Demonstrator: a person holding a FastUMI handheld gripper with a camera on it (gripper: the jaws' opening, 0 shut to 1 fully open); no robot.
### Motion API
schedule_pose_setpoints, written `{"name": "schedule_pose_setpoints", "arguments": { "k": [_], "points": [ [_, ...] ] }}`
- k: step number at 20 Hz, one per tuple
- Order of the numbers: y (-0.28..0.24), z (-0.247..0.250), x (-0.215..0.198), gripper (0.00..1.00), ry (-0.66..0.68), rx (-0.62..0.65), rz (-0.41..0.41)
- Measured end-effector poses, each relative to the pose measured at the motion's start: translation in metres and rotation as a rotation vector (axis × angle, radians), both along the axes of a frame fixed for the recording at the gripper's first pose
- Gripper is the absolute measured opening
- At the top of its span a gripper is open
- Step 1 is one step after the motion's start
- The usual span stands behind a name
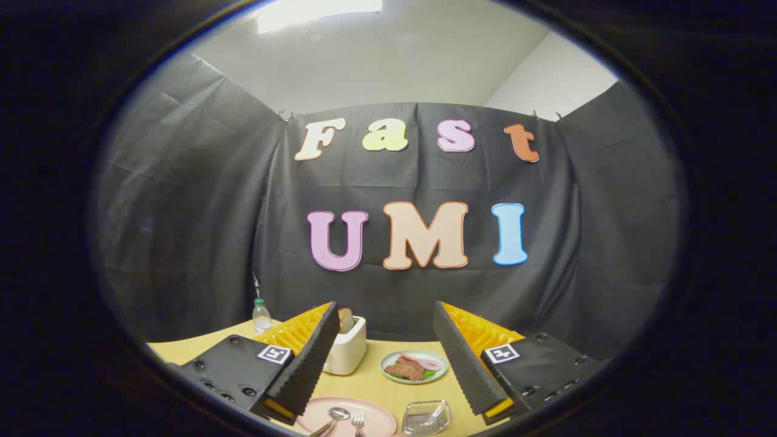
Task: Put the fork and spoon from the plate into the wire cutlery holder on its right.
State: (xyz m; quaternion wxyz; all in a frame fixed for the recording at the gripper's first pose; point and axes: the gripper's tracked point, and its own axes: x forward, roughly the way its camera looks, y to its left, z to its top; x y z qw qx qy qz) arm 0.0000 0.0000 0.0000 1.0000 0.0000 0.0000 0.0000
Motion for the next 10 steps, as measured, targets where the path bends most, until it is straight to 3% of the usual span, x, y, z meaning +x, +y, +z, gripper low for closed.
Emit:
{"name": "schedule_pose_setpoints", "arguments": {
  "k": [10],
  "points": [
    [0.0108,-0.0033,0.0029,1.00,0.008,-0.005,0.031]
  ]
}}
